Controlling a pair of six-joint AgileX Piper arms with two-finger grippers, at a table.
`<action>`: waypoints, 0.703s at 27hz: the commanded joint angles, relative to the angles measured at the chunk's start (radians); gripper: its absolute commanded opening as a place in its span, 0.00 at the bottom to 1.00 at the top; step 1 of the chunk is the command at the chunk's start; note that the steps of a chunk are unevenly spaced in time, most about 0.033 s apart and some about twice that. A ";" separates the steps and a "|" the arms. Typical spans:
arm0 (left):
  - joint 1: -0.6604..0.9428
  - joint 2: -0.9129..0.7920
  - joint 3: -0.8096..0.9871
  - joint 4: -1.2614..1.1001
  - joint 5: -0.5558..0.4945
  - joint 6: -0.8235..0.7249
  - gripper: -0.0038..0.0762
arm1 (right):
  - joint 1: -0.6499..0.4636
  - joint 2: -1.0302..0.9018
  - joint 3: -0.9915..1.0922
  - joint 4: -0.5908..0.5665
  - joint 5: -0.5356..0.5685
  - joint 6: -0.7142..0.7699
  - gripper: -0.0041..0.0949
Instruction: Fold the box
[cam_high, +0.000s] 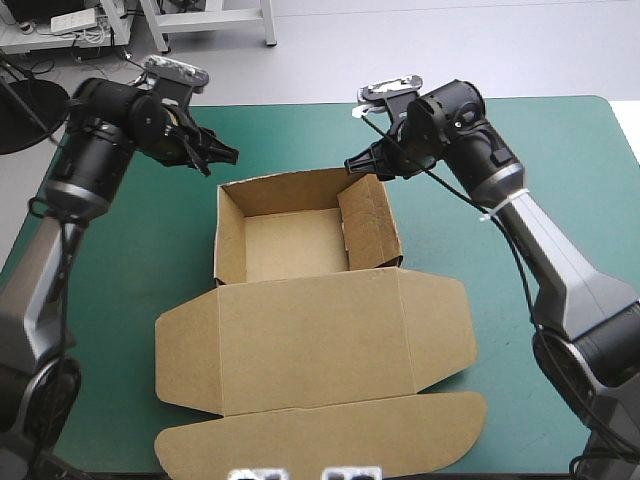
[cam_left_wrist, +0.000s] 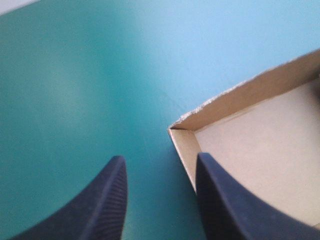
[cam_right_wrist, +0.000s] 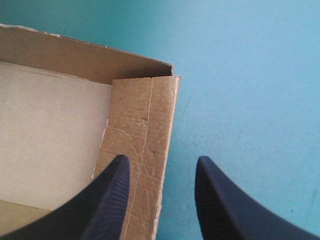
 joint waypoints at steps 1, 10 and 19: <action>-0.006 -0.174 -0.050 0.014 0.046 0.008 0.25 | -0.002 -0.101 -0.032 0.007 -0.001 0.009 0.44; -0.006 -0.564 0.039 0.065 0.046 0.061 0.04 | -0.048 -0.039 -0.030 0.086 -0.001 0.004 0.43; -0.006 -1.154 0.670 0.143 -0.083 -0.055 0.04 | -0.072 0.092 -0.030 0.169 -0.001 -0.033 0.43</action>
